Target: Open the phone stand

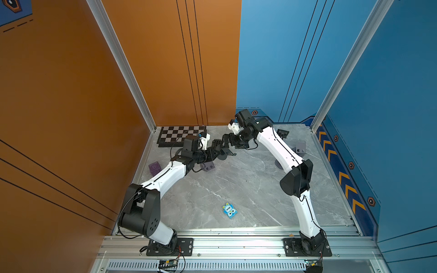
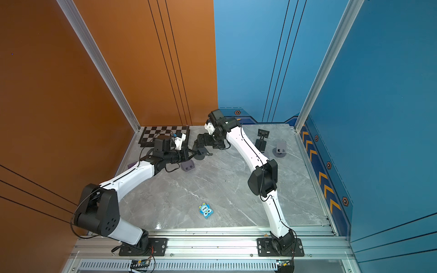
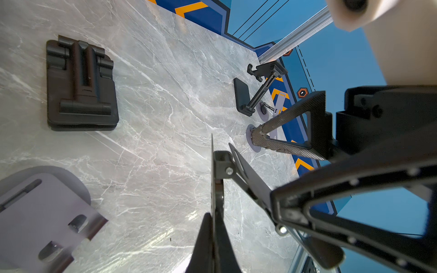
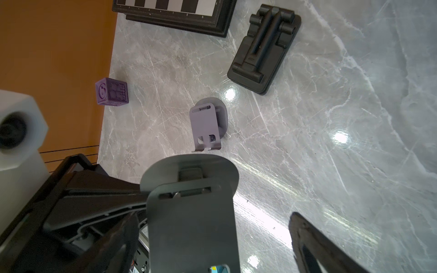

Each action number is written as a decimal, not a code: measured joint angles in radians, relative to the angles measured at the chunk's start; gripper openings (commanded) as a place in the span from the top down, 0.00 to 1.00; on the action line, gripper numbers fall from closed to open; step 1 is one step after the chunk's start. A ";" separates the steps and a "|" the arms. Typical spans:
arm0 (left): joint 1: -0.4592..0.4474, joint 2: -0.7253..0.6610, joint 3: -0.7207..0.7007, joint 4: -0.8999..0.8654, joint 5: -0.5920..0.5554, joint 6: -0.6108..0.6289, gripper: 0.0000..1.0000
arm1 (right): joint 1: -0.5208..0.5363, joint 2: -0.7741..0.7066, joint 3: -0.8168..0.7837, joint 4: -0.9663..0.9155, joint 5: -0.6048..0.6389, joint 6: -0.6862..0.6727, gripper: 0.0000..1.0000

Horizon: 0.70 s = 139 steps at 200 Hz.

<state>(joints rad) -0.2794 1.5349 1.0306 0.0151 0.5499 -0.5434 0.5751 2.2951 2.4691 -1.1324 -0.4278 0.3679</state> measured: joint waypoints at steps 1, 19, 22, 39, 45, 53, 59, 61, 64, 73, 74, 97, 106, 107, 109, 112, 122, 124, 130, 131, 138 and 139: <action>0.000 0.000 0.000 0.000 0.000 0.000 1.00 | 0.000 0.001 0.001 0.000 0.000 0.000 0.00; 0.000 0.000 0.000 0.000 0.000 0.000 1.00 | 0.006 0.022 0.026 0.003 -0.007 0.001 0.01; 0.000 0.000 0.000 -0.001 0.000 0.000 1.00 | 0.007 0.025 0.029 0.003 -0.009 0.001 0.02; 0.000 0.000 0.000 -0.001 0.000 0.000 1.00 | 0.010 0.043 0.033 0.008 -0.016 0.005 0.05; 0.000 0.000 0.000 -0.002 0.000 0.000 1.00 | 0.010 0.050 0.033 0.008 -0.017 0.007 0.06; 0.000 0.000 0.000 -0.004 0.000 0.000 1.00 | 0.010 0.056 0.033 0.008 -0.018 0.007 0.10; 0.000 0.000 0.000 -0.006 0.000 0.000 1.00 | 0.010 0.059 0.033 0.008 -0.018 0.010 0.14; 0.000 0.000 0.000 -0.006 0.000 0.000 1.00 | 0.010 0.060 0.033 0.008 -0.018 0.009 0.15; 0.000 0.000 0.000 -0.007 0.000 0.000 1.00 | 0.010 0.061 0.033 0.008 -0.018 0.014 0.18; 0.000 0.000 0.000 -0.009 0.000 0.000 1.00 | 0.009 0.062 0.033 0.008 -0.019 0.012 0.25; 0.000 0.000 0.000 -0.009 0.000 0.000 1.00 | 0.009 0.062 0.033 0.008 -0.019 0.012 0.26; 0.000 0.000 0.000 -0.014 0.000 0.001 1.00 | 0.013 0.062 0.036 0.012 -0.037 0.025 0.44; 0.000 0.000 0.000 -0.017 0.000 0.002 1.00 | 0.015 0.062 0.037 0.016 -0.039 0.019 0.52; 0.000 0.000 0.000 -0.019 0.001 0.002 1.00 | 0.016 0.062 0.037 0.016 -0.039 0.018 0.53; 0.000 0.000 0.000 -0.020 0.000 0.002 1.00 | 0.016 0.062 0.037 0.016 -0.039 0.027 0.54; 0.000 -0.001 0.000 -0.020 0.001 0.002 1.00 | 0.016 0.062 0.037 0.016 -0.039 0.018 0.56; 0.000 -0.002 0.000 -0.020 0.000 0.002 1.00 | 0.014 0.062 0.037 0.017 -0.041 0.022 0.60; 0.000 -0.002 0.000 -0.020 0.000 0.002 1.00 | 0.015 0.062 0.037 0.017 -0.040 0.022 0.60; 0.000 -0.003 0.000 -0.020 0.000 0.002 1.00 | 0.015 0.062 0.037 0.017 -0.040 0.023 0.61; 0.000 -0.003 0.000 -0.020 0.000 0.003 1.00 | 0.015 0.062 0.037 0.017 -0.040 0.023 0.61; 0.000 -0.004 0.000 -0.021 -0.001 0.004 1.00 | 0.015 0.062 0.038 0.018 -0.041 0.022 0.61; 0.000 -0.004 0.000 -0.021 -0.001 0.004 1.00 | 0.015 0.062 0.038 0.018 -0.041 0.022 0.61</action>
<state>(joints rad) -0.2794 1.5311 1.0306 -0.0059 0.5491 -0.5392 0.5900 2.3573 2.5069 -1.1149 -0.4686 0.3901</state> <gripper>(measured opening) 0.048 0.603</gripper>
